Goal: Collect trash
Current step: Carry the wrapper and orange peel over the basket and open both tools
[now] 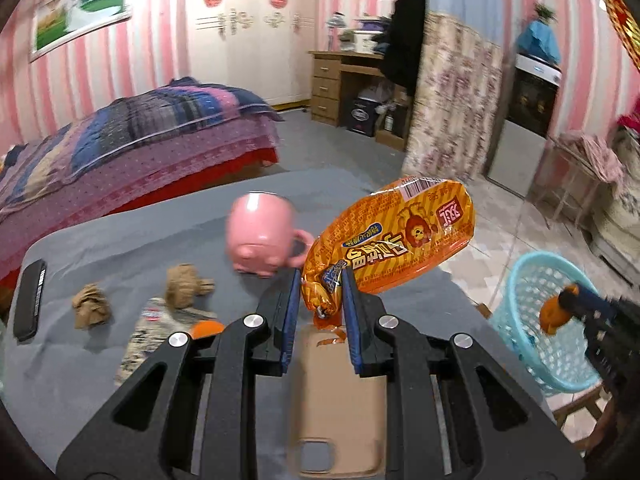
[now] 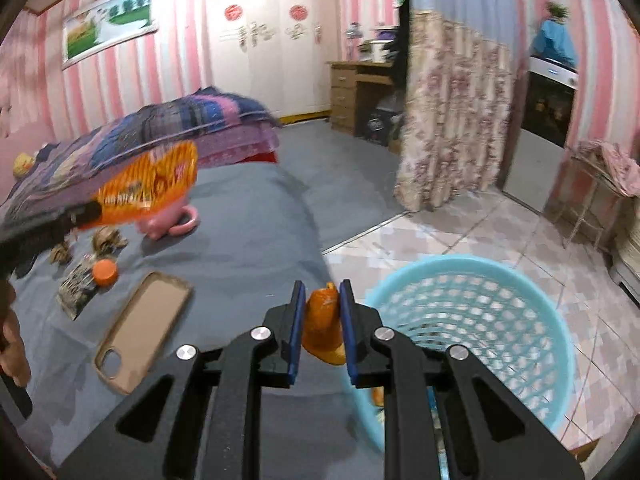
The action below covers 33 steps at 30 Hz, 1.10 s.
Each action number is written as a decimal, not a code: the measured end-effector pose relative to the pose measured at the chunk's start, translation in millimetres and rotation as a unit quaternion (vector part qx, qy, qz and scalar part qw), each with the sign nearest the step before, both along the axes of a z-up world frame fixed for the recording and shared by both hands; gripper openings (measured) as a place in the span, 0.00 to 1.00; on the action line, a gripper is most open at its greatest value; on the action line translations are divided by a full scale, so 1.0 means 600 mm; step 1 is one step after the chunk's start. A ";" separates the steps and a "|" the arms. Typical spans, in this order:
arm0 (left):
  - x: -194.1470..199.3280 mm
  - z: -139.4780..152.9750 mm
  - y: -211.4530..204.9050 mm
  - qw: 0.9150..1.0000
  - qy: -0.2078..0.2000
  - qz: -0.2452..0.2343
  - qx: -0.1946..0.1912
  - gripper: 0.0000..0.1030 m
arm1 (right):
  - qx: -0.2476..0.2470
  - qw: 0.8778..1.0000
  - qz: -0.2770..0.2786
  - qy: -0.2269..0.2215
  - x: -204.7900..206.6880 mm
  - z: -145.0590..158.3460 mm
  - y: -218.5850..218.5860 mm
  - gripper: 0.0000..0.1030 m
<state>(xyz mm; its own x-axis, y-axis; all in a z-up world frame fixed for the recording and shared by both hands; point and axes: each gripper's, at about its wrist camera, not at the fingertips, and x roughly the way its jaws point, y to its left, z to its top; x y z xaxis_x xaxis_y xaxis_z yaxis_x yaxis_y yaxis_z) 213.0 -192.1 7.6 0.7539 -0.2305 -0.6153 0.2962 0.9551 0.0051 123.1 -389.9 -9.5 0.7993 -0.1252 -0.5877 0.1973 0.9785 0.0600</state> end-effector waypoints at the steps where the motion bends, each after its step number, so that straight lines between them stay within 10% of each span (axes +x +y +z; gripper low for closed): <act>1: -0.004 -0.003 -0.015 1.000 0.001 -0.010 0.003 0.19 | 0.003 1.000 -0.009 -0.003 -0.006 0.002 -0.013 0.17; 22: -0.091 -0.090 -0.284 0.982 0.018 -0.188 0.008 0.24 | 0.049 0.986 -0.160 -0.015 -0.099 -0.024 -0.189 0.17; 33: -0.091 -0.074 -0.268 0.988 -0.018 -0.153 0.009 0.72 | 0.063 0.984 -0.165 -0.013 -0.103 -0.043 -0.208 0.17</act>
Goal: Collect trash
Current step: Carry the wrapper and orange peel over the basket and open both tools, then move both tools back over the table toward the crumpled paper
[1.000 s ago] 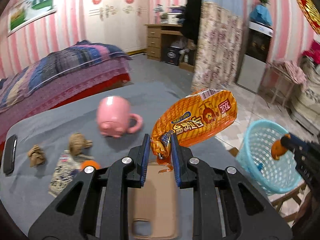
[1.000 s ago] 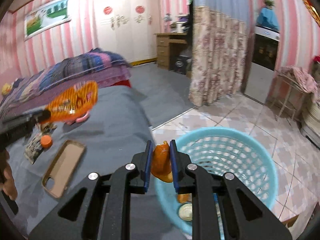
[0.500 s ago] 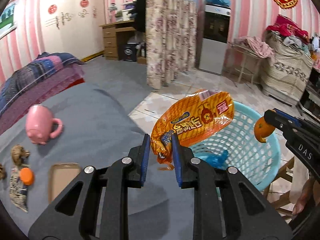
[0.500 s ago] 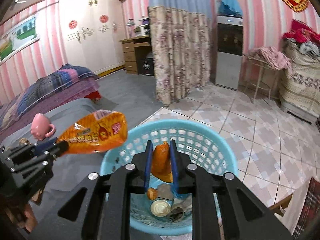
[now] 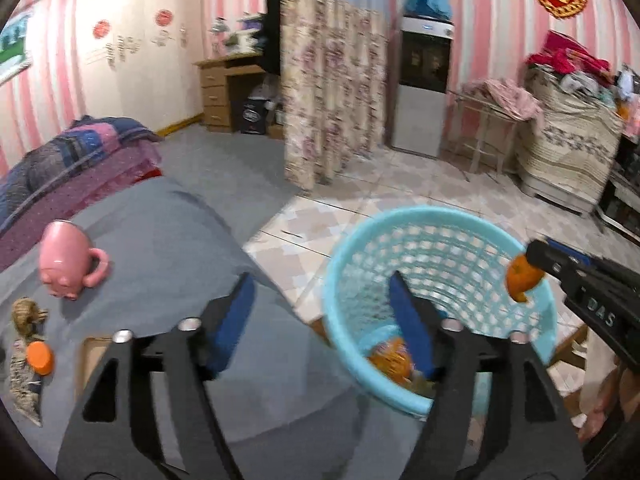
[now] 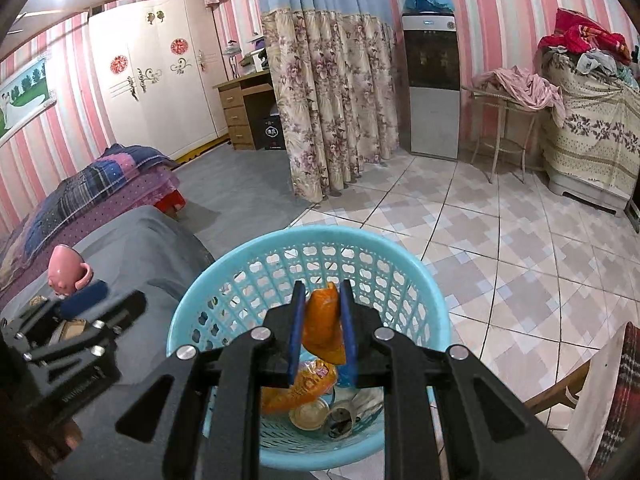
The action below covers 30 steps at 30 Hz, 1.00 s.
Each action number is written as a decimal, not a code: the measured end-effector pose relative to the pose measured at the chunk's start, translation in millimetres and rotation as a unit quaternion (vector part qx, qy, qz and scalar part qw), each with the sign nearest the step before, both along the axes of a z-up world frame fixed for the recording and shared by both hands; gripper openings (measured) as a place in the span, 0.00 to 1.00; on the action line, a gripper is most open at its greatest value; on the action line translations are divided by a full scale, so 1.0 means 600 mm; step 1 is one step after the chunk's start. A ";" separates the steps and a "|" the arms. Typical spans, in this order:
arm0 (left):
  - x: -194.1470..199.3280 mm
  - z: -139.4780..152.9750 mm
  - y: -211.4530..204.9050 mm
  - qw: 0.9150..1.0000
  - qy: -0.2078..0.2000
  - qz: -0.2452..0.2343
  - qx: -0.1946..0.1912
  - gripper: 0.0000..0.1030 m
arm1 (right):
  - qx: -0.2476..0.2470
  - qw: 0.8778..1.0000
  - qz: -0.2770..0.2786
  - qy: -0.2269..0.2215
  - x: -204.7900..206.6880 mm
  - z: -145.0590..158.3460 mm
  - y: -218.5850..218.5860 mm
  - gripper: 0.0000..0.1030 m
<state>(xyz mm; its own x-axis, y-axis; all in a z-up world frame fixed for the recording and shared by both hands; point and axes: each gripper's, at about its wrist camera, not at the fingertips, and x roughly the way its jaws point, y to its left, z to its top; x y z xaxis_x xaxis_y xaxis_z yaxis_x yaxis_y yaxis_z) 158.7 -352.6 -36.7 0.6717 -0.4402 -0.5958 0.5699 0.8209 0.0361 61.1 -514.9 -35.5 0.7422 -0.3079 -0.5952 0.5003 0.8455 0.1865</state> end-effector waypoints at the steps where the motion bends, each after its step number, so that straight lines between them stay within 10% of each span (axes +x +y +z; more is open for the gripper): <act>1: 0.002 0.004 0.007 1.000 -0.004 0.006 -0.001 0.75 | -0.002 1.000 0.002 0.000 0.002 -0.002 0.003 0.17; 16: 0.079 0.048 0.150 0.993 -0.021 0.112 -0.017 0.87 | -0.028 0.999 0.028 0.030 0.059 -0.032 0.060 0.21; 20: 0.085 0.052 0.173 0.992 -0.026 0.123 -0.010 0.88 | -0.027 0.999 0.023 0.030 0.063 -0.037 0.065 0.62; 30: 0.087 0.074 0.226 0.989 -0.038 0.145 -0.008 0.91 | -0.048 0.999 0.008 0.021 0.062 -0.022 0.089 0.84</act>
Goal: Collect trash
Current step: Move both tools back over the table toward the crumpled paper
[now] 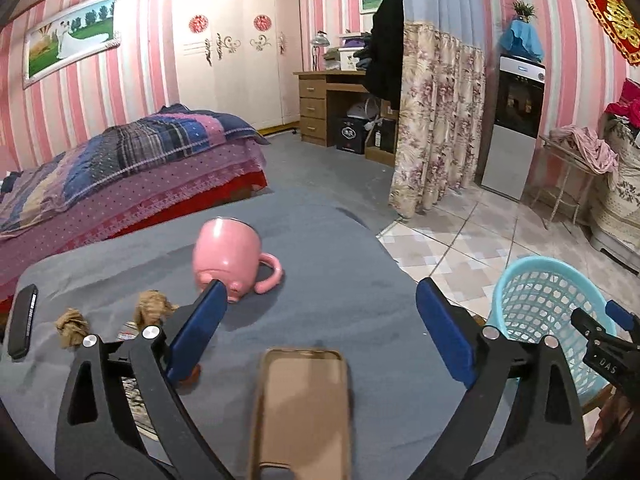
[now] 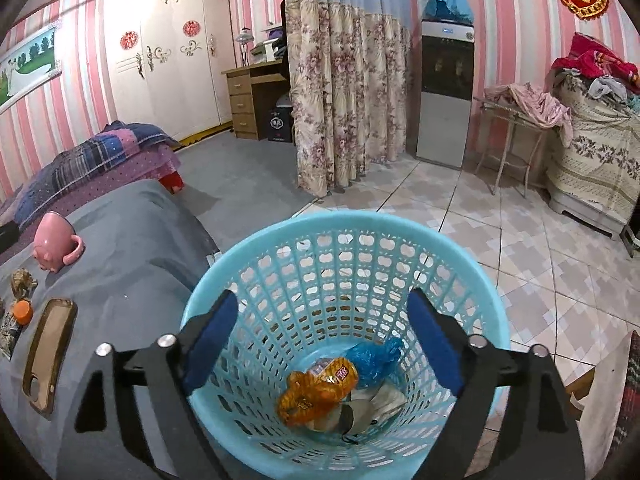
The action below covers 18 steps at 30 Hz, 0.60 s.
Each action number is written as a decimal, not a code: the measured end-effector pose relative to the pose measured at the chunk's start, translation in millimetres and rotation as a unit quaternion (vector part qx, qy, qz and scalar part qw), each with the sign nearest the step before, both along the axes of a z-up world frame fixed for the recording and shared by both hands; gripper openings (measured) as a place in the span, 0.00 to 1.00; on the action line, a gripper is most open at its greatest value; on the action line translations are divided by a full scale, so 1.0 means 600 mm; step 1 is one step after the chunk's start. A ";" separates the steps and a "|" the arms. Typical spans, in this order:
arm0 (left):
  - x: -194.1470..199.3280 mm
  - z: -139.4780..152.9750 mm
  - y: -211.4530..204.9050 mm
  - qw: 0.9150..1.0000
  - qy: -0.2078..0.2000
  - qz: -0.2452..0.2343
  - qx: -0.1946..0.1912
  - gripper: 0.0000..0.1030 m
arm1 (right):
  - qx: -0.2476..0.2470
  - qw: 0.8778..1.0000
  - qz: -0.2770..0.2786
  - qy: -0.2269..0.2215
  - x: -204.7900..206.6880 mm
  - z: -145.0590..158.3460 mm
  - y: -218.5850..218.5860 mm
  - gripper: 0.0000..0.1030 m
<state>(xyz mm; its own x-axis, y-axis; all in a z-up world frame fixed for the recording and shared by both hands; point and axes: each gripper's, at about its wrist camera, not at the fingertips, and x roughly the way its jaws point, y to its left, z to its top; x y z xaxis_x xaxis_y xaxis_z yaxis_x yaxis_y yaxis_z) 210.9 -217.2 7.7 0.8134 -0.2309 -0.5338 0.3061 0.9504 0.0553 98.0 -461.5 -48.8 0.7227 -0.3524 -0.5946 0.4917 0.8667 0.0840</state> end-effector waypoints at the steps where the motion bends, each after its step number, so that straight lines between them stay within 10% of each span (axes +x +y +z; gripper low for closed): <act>1: -0.001 0.004 0.006 1.000 -0.004 0.002 0.001 0.91 | -0.002 1.000 0.001 -0.001 0.001 0.003 0.002 0.84; 18: -0.031 0.048 0.163 0.999 -0.003 0.045 -0.026 0.95 | -0.052 0.993 0.102 -0.026 0.059 0.064 0.168 0.85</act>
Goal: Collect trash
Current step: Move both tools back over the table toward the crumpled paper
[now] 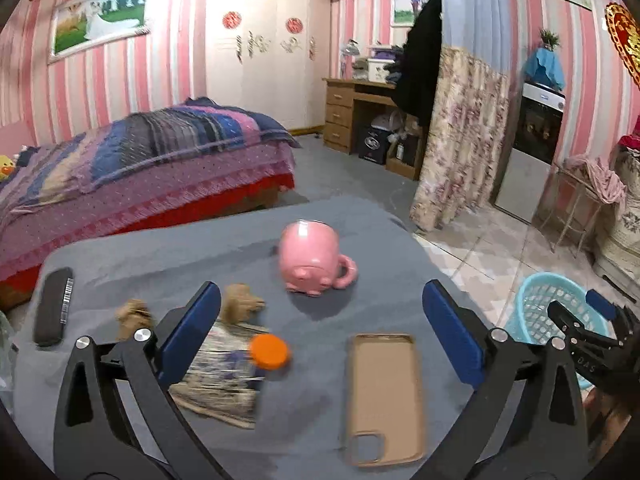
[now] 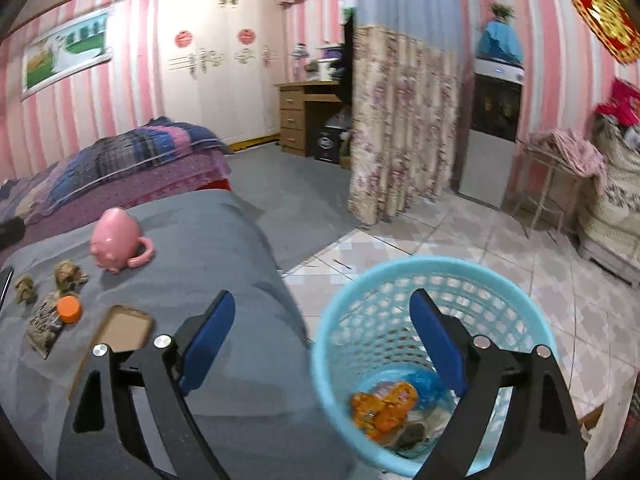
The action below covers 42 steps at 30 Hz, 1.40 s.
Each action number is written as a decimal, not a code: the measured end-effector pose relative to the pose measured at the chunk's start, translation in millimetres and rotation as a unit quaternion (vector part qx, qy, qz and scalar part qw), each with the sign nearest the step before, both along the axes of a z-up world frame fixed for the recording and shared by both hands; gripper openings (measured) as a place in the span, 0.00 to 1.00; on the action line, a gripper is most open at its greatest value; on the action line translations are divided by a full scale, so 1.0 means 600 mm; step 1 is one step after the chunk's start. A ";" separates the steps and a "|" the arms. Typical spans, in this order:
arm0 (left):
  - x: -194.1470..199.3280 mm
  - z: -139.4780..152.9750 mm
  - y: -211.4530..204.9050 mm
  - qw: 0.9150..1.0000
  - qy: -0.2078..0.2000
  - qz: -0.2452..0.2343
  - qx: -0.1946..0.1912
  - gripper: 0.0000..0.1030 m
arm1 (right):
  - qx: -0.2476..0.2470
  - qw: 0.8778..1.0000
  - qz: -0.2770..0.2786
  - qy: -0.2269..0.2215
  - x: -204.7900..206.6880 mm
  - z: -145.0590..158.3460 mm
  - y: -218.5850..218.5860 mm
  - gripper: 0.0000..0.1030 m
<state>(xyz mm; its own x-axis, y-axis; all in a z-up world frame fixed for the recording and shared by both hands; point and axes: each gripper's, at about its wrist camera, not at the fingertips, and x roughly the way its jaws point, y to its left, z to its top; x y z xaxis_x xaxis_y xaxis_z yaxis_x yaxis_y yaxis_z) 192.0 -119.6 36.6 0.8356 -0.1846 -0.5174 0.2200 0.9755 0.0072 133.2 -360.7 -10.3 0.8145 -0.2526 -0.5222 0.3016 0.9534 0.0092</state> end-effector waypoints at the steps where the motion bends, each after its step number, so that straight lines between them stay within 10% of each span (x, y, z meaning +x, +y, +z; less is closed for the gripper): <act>1: -0.002 -0.001 0.012 1.000 -0.002 0.007 0.005 0.95 | -0.006 1.000 0.006 0.000 0.002 0.003 0.011 0.85; 18: 0.003 -0.063 0.299 0.988 0.032 0.140 0.047 0.95 | -0.024 0.990 0.137 0.016 0.078 0.005 0.221 0.85; 38: 0.149 -0.155 0.303 0.987 0.095 0.119 0.056 0.92 | 0.033 0.966 0.239 0.089 0.199 -0.071 0.350 0.84; 42: 0.180 -0.165 0.299 0.986 0.112 0.108 0.052 0.79 | 0.045 0.961 0.249 0.115 0.214 -0.091 0.365 0.74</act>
<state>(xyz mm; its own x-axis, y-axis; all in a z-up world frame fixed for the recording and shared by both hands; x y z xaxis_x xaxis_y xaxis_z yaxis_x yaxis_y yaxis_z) 299.9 59.6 -62.5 0.7117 0.0494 -0.7007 0.0139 0.9963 0.0844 261.3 -141.7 -65.2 0.6830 0.1935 -0.7044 -0.1877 0.9784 0.0867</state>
